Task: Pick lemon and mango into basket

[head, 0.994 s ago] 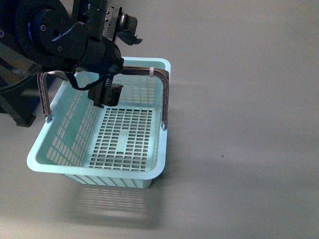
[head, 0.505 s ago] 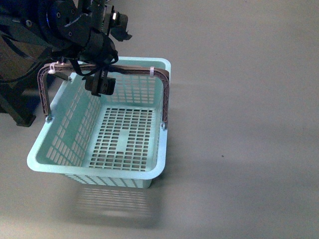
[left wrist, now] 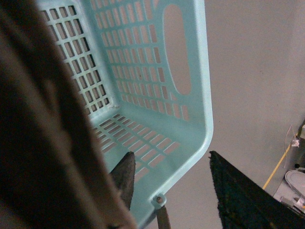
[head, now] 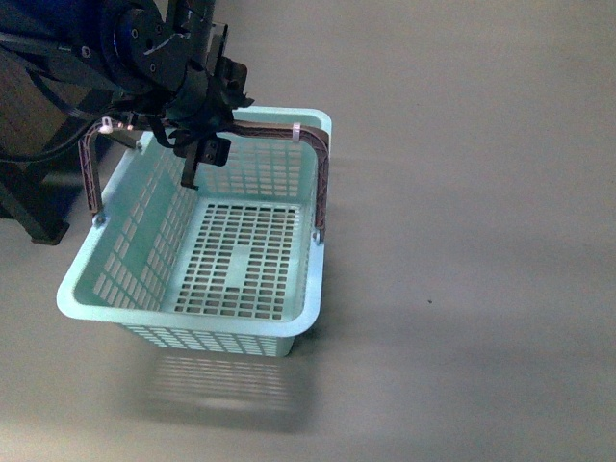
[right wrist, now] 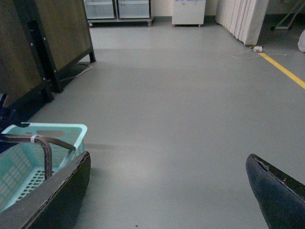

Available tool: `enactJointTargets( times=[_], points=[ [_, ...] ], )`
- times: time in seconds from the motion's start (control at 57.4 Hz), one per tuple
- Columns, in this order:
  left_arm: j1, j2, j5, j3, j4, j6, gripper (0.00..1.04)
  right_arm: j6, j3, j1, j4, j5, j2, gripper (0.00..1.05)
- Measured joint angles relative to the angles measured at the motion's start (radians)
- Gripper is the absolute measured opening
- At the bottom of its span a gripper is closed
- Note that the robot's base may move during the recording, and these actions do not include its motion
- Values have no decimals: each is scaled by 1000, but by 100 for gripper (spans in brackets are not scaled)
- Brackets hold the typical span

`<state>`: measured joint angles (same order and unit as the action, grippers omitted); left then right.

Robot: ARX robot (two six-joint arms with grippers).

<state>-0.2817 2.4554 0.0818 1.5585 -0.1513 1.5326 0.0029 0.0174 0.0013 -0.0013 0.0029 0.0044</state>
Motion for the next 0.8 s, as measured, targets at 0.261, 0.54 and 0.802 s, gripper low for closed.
enactJointTargets(
  times=[0.261,0.54,0.802],
  points=[
    [5,-49,-13,-78,-15,1,31,0,0,0,0,0,0,96],
    [10,-361,-44,-343,-108,-6,31,0,0,0,0,0,0,96],
    [17,-750,-57,-542,-72,-2,31,0,0,0,0,0,0,96]
  ],
)
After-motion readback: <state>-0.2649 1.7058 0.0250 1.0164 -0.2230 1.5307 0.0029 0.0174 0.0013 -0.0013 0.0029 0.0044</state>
